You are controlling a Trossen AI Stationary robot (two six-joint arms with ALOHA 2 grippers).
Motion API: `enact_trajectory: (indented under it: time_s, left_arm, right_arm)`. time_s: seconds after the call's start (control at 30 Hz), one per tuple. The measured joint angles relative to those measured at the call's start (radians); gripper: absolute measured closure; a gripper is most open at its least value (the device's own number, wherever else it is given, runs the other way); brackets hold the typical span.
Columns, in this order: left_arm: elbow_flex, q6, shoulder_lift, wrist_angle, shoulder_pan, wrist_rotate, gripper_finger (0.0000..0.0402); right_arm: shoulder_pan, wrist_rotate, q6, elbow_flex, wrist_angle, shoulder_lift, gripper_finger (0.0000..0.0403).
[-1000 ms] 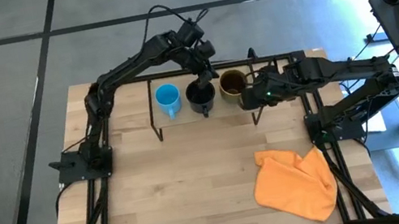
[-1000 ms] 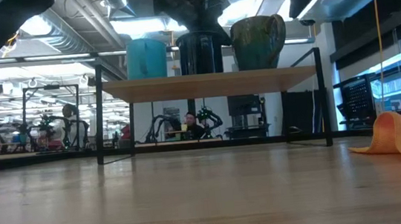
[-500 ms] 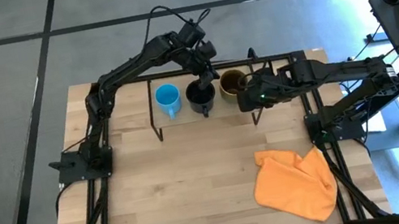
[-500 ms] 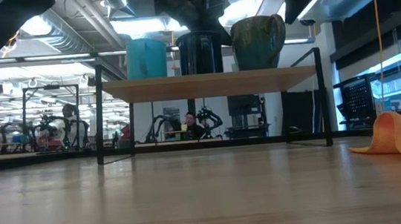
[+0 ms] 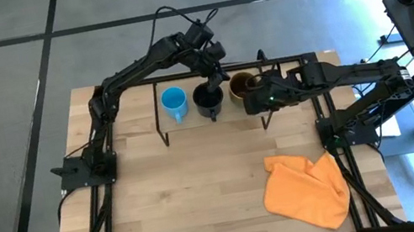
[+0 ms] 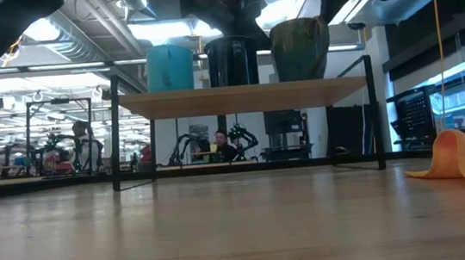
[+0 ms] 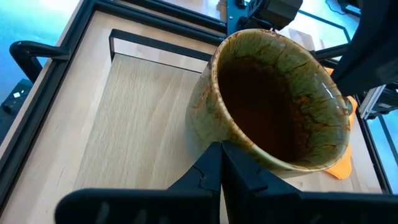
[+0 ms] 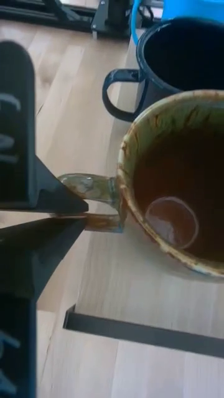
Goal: Stack small to large cups/mugs on shelf
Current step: Put the brown mug on the shelf
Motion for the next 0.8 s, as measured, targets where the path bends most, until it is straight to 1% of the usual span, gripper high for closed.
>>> enact_trajectory:
  time_s: [0.47,0.8]
  left_arm:
    - [0.0,0.0,0.001,0.007,-0.002,0.004,0.0396]
    - [0.0,0.0,0.045,0.003,-0.003,0.012,0.04]
  right_arm:
    - [0.0,0.0,0.0,0.0,0.016,0.027,0.038]
    - [0.0,0.0,0.0,0.0,0.026,0.034,0.038]
